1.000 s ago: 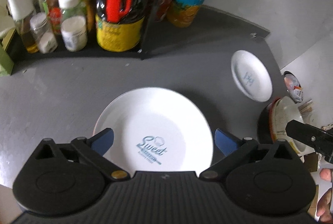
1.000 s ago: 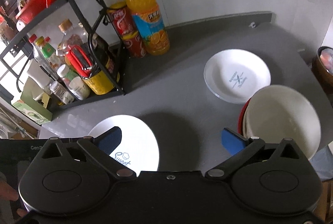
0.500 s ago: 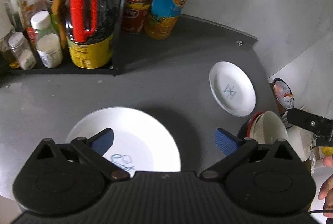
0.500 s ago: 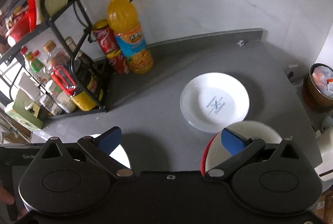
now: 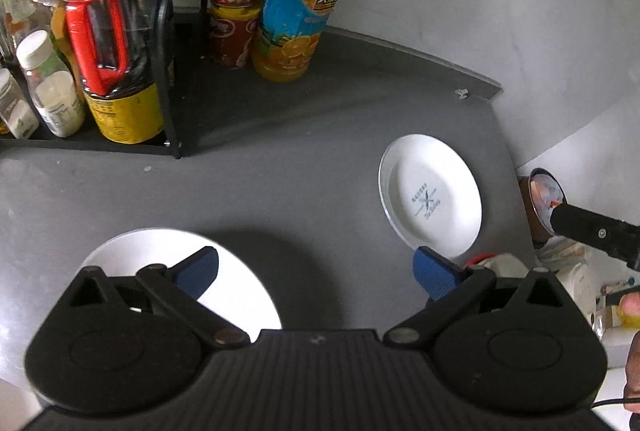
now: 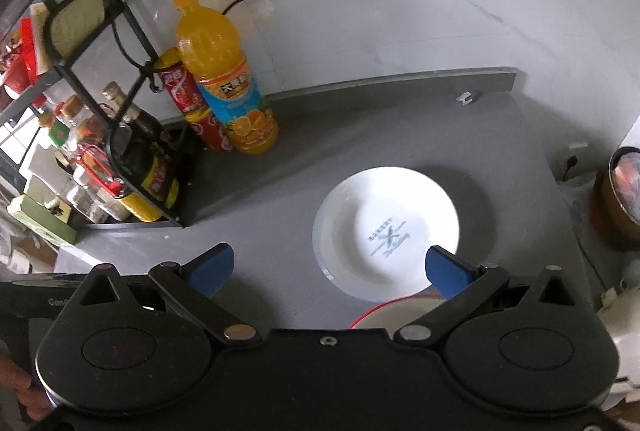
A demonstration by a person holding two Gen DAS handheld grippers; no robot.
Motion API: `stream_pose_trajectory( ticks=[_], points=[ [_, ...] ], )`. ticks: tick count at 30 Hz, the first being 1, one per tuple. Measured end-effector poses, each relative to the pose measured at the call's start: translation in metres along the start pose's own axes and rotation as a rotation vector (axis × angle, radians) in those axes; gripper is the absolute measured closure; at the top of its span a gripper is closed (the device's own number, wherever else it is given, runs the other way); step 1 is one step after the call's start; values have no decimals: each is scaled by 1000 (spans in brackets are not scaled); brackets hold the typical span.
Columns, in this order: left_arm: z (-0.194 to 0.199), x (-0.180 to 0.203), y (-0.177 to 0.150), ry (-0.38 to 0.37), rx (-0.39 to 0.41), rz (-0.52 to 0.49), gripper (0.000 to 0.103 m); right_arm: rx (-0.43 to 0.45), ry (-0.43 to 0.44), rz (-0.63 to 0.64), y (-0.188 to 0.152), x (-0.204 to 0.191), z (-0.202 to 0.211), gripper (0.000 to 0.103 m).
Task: Organize plates and bowls
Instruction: 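Move both open grippers toward the small 'BAKERY' plate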
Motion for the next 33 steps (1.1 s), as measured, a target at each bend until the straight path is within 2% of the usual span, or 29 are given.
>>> stream_pose_trajectory(
  ticks=[14,17,20,23,26,28,31,33],
  points=[
    [-66,16,15,31,1,112,1,-82,27,62,31,50,-62,2],
    [-84,16,14,18,6,149,2,-124,40,78,32,59,-80,9],
    [-102,16,14,9,15,198,4,-173,59,83,31,67,-98,22],
    [-120,16,12,1,17,237,12,-216,77,67,31,77,-116,27],
    [-136,14,9,-4,7,278,23,-249,79,69,29,85,-131,34],
    [-147,12,6,-16,-2,310,35,-271,94,62,28,89,-141,39],
    [-159,10,2,-29,-7,341,44,-294,104,56,25,96,-157,44],
    [-166,8,1,-28,-10,353,48,-323,107,38,20,102,-172,53]
  ],
)
Point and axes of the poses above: each gripper's, at about its wrist camera, not at the fingertips, and z roughly against the way its jaws point, x to its right, y to its top, the point moved 7 cm from there along -z, roughly the way its jaws point, and after that the axes turned 12 degrees about -y, right-handed, at the moved point
